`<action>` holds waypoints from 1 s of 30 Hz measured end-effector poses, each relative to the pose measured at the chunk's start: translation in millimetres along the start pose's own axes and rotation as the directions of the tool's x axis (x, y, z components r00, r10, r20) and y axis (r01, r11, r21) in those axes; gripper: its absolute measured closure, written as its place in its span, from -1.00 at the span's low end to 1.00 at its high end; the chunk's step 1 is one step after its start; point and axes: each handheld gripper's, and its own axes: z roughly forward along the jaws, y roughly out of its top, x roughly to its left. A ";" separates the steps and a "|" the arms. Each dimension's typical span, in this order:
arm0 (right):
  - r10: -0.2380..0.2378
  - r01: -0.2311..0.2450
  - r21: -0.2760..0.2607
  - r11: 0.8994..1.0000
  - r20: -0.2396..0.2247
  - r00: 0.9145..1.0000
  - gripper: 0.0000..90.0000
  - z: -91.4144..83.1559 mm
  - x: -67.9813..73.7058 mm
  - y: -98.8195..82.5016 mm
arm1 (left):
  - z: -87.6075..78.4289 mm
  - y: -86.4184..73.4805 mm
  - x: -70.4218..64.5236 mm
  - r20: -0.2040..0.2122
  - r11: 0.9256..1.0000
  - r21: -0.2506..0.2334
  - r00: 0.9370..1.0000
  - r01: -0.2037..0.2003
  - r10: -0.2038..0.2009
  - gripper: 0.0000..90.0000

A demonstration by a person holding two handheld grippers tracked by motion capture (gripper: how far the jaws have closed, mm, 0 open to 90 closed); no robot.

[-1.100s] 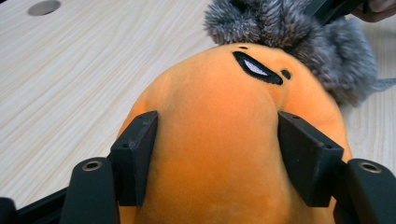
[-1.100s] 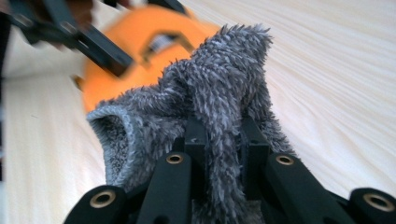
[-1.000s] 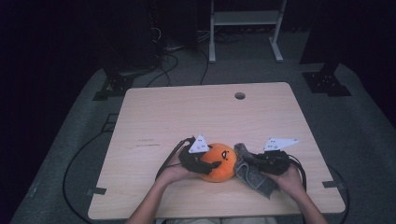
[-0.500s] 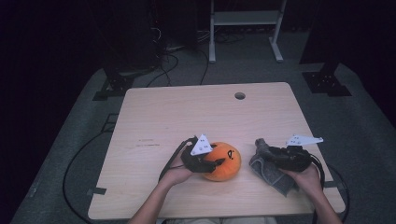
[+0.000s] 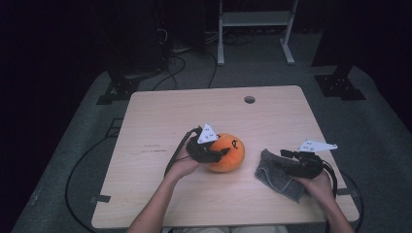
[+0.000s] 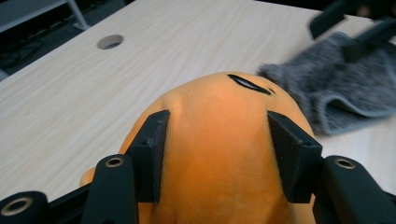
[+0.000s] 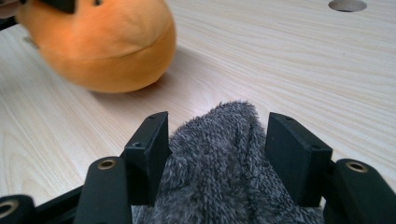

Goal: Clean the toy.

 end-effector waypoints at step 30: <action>-0.030 0.030 0.023 0.999 -0.004 1.000 -0.27 12.4 10.9 5.0 | -21.0 -1.4 6.1 -0.010 1.000 0.006 1.000 -0.012 0.012 -0.63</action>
